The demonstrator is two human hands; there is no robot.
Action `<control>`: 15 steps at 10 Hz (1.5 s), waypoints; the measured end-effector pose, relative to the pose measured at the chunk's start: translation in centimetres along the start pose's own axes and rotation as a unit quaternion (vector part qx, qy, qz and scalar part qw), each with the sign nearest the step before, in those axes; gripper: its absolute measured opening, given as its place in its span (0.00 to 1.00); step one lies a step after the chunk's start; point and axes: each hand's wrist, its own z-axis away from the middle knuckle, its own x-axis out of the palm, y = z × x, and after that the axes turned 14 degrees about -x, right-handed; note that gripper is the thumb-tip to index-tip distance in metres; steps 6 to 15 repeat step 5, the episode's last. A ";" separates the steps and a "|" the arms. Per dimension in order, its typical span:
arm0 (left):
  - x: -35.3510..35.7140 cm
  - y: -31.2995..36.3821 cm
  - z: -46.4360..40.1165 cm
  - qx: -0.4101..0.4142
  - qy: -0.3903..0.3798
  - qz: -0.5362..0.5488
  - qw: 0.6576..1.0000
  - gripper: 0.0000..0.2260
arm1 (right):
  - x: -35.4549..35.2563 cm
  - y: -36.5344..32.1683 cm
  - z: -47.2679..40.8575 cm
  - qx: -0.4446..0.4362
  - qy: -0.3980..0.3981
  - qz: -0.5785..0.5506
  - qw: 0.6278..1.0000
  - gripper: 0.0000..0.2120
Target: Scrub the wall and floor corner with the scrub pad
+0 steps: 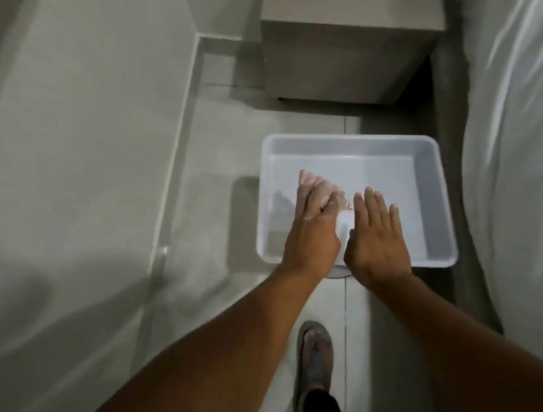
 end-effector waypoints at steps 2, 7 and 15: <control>9.5 -2.9 -6.3 0.001 -0.047 -0.071 0.996 0.34 | 4.2 7.6 -5.0 -0.033 -0.067 -0.020 0.997 0.35; 10.3 -2.2 -6.6 -0.013 -0.087 -0.249 0.965 0.34 | 0.2 9.5 -5.0 0.031 -0.035 -0.202 0.978 0.34; 10.3 -2.2 -6.6 -0.013 -0.087 -0.249 0.965 0.34 | 0.2 9.5 -5.0 0.031 -0.035 -0.202 0.978 0.34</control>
